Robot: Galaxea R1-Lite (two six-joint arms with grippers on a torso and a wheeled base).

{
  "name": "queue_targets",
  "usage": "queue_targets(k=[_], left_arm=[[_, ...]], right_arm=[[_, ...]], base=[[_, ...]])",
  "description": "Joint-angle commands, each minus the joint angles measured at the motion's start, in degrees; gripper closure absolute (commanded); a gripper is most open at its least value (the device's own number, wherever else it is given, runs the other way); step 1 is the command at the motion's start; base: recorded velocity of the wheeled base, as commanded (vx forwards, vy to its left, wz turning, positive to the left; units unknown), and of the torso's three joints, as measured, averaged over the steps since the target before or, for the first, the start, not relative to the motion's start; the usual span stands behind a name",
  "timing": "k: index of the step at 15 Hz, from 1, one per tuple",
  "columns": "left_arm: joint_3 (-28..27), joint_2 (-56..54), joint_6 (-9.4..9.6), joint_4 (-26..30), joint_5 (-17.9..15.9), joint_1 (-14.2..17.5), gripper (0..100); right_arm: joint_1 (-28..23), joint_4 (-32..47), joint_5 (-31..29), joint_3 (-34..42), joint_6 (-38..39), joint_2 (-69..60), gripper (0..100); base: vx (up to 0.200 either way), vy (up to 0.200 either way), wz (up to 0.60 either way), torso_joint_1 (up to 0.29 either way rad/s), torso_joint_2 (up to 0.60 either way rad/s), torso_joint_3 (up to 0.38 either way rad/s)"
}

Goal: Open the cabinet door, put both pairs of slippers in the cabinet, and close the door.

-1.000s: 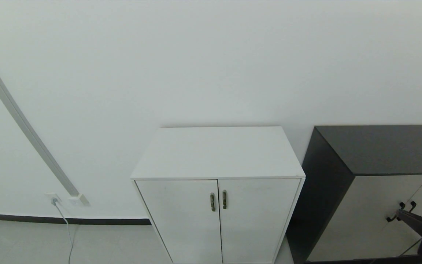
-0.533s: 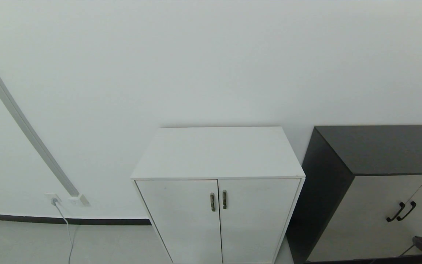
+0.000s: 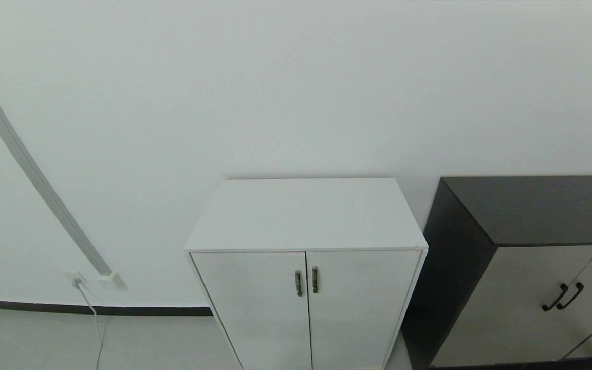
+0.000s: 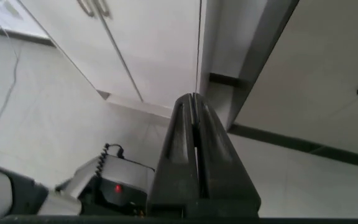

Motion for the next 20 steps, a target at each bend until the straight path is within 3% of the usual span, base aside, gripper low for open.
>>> queue_targets(k=[1,5,10,12,16,20], left_arm=[[0.01,0.01,-0.01,0.02,0.01,-0.02,100],[0.01,-0.07,-0.1,0.02,0.1,-0.02,100],[0.01,0.01,0.16,0.02,0.1,-0.02,100],[0.01,0.01,0.16,0.02,0.1,-0.02,100],[0.01,0.01,0.07,0.02,0.1,-0.02,100],[0.01,-0.07,-0.1,0.02,0.1,-0.02,100]], right_arm=[[0.85,0.88,0.06,-0.09,-0.37,-4.41,100],[0.5,0.97,-1.26,-0.18,-0.54,-4.85,100],[-0.12,2.64,-13.65,0.0,3.15,-10.56,100],[-0.29,2.82,-13.83,0.0,5.08,-11.7,100],[5.15,2.82,-13.65,0.0,5.78,-15.48,100],[1.11,2.82,-13.83,0.0,5.78,-18.47,100]], base=[[0.0,0.0,0.0,0.0,0.0,0.0],[0.0,0.0,0.0,0.0,0.0,0.0],[0.0,0.0,0.0,0.0,0.0,0.0],[0.0,0.0,0.0,0.0,0.0,0.0],[0.0,0.0,0.0,0.0,0.0,0.0],[0.0,0.0,0.0,0.0,0.0,0.0]])
